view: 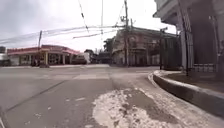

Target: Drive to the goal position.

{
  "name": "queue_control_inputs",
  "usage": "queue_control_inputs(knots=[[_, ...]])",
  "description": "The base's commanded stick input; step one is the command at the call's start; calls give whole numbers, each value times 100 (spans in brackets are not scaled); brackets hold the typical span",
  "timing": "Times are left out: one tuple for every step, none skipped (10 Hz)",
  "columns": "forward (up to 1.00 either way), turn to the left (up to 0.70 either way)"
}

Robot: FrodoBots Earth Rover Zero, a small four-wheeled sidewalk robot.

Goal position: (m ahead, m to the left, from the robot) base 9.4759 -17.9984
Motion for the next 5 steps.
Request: queue_control_inputs(knots=[[70,1],[70,1],[70,1],[70,1],[70,1]])
